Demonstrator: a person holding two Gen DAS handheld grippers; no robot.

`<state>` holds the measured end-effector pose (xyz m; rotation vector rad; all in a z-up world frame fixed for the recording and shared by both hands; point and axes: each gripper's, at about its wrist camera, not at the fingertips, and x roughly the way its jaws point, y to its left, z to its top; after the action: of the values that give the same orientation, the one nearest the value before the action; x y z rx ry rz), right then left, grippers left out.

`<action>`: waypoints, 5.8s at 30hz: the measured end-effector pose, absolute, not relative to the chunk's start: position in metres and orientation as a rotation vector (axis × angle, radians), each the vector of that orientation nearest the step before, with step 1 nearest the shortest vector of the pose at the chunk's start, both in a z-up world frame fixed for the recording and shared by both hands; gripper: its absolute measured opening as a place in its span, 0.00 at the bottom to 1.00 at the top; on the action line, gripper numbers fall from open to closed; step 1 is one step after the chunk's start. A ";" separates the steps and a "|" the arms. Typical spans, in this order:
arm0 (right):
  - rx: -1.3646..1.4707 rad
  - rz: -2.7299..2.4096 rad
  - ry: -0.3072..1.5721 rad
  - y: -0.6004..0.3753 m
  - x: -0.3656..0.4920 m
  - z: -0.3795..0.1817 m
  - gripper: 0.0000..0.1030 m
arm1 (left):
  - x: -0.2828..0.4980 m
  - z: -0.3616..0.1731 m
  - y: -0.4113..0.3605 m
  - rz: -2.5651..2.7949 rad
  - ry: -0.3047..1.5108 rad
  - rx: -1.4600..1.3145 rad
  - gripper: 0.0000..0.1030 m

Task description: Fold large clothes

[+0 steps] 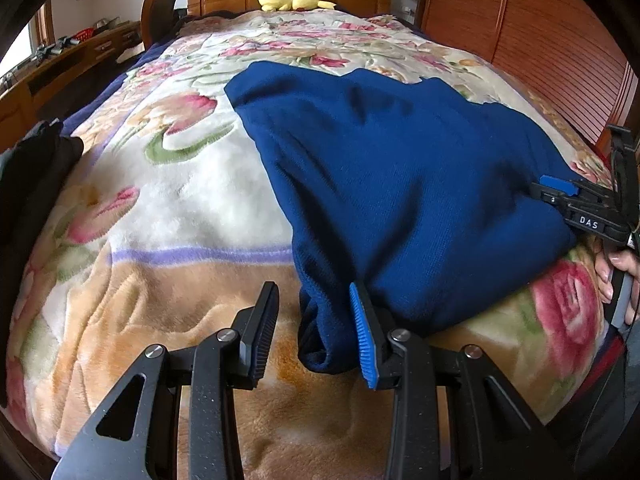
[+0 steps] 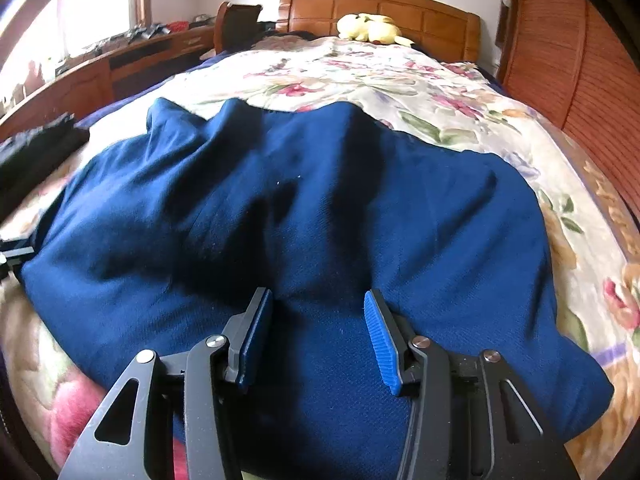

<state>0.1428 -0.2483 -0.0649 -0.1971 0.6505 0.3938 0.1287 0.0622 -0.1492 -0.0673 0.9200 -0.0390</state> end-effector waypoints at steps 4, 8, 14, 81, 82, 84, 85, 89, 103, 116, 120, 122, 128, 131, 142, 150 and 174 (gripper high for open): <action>-0.142 0.419 0.637 -0.252 0.139 -0.057 0.53 | 0.130 -0.149 0.065 -0.048 0.932 -0.083 0.36; -0.136 0.464 0.618 -0.251 0.128 -0.054 0.53 | 0.129 -0.148 0.064 -0.047 0.942 -0.077 0.36; -0.177 0.503 0.629 -0.244 0.118 -0.056 0.53 | 0.122 -0.144 0.059 -0.041 0.951 -0.038 0.36; 0.046 0.289 0.556 -0.399 0.102 -0.028 0.54 | 0.226 0.017 -0.189 -0.550 0.671 0.145 0.34; 0.048 0.290 0.553 -0.399 0.102 -0.028 0.54 | 0.225 0.013 -0.181 -0.536 0.674 0.141 0.34; 0.054 0.292 0.542 -0.400 0.102 -0.026 0.54 | 0.222 0.002 -0.164 -0.509 0.688 0.130 0.34; 0.057 0.292 0.537 -0.400 0.103 -0.025 0.54 | 0.221 -0.003 -0.158 -0.493 0.694 0.128 0.34; 0.058 0.292 0.517 -0.399 0.101 -0.021 0.54 | 0.216 -0.031 -0.130 -0.426 0.725 0.137 0.34; -0.039 0.244 0.485 -0.385 0.103 -0.011 0.54 | 0.195 -0.090 -0.056 -0.325 0.796 0.044 0.34; -0.132 0.240 0.495 -0.383 0.110 0.014 0.54 | 0.175 -0.100 -0.031 -0.300 0.775 0.001 0.34; -0.168 0.326 0.512 -0.356 0.120 0.016 0.54 | 0.172 -0.102 -0.028 -0.301 0.777 -0.008 0.34; -0.208 0.369 0.530 -0.336 0.130 0.012 0.54 | 0.171 -0.103 -0.027 -0.298 0.779 -0.007 0.34; -0.213 0.465 0.667 -0.305 0.173 -0.013 0.54 | 0.167 -0.107 -0.026 -0.299 0.792 -0.008 0.34; -0.169 0.498 0.732 -0.304 0.189 -0.028 0.54 | 0.165 -0.110 -0.027 -0.304 0.800 -0.005 0.34; -0.149 0.517 0.750 -0.306 0.199 -0.040 0.54 | 0.167 -0.115 -0.031 -0.314 0.812 -0.006 0.34; -0.144 0.536 0.760 -0.310 0.193 -0.046 0.50 | 0.165 -0.113 -0.033 -0.311 0.804 -0.002 0.34; -0.187 0.390 0.710 -0.369 0.149 -0.034 0.12 | 0.191 -0.090 -0.067 -0.389 0.761 0.050 0.34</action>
<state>0.1491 -0.3688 -0.0335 -0.1874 0.7100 0.3897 0.1909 -0.0673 -0.0899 0.0504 0.7610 -0.3891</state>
